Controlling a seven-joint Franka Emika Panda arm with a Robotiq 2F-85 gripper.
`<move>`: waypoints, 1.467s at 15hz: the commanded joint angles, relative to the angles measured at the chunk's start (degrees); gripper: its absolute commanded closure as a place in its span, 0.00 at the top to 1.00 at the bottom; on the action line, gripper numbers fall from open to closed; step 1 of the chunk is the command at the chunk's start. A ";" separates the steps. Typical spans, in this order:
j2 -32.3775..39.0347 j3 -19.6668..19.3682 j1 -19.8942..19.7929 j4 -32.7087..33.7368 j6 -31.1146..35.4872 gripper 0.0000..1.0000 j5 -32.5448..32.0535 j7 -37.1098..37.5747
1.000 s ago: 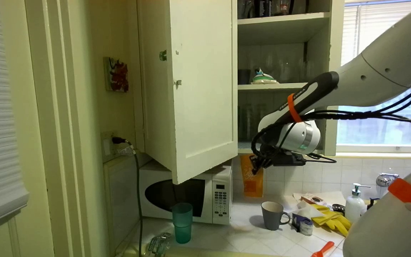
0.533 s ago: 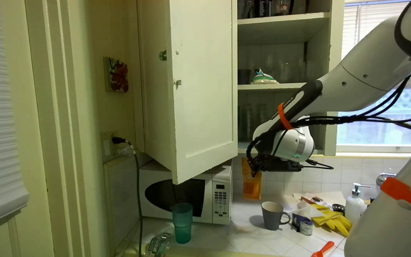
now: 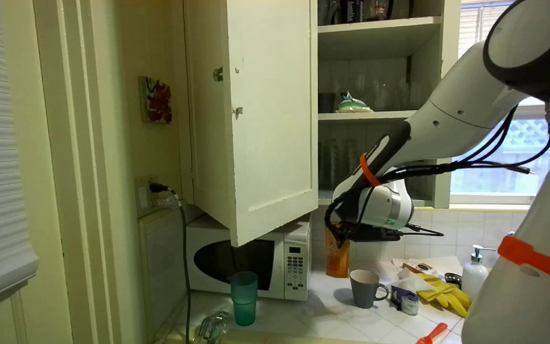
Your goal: Move the orange packet from the bottom shelf and place it to the right of the microwave
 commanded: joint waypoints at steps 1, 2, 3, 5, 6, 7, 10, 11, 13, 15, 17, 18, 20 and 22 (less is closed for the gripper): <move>4.44 2.58 -1.11 -0.01 6.11 0.00 1.60 3.57; 5.55 3.33 -1.54 -0.01 7.49 0.00 1.75 4.80; 6.34 3.72 -1.52 -0.02 8.60 0.00 2.10 5.62; 7.89 4.52 -1.54 -0.02 10.42 0.00 2.81 7.19; 8.54 4.80 -1.47 -0.02 11.22 0.00 3.15 7.77; 9.06 4.93 -1.25 -0.02 11.79 0.00 3.53 8.16; 10.34 5.69 -1.36 -0.01 12.80 0.00 4.63 8.86; 10.64 5.89 -1.43 -0.01 12.83 0.00 4.88 9.06; 11.18 6.27 -1.61 0.00 12.76 0.00 5.44 9.56; 12.02 6.68 -1.93 0.01 13.50 0.00 6.21 9.67; 13.11 7.02 -2.35 0.01 15.04 0.00 7.06 9.82; 13.55 7.08 -2.33 0.01 15.89 0.00 7.57 10.00; 14.72 7.21 -2.31 0.01 17.49 0.00 8.91 9.95; 15.83 7.27 -2.13 0.01 18.67 0.00 10.37 9.58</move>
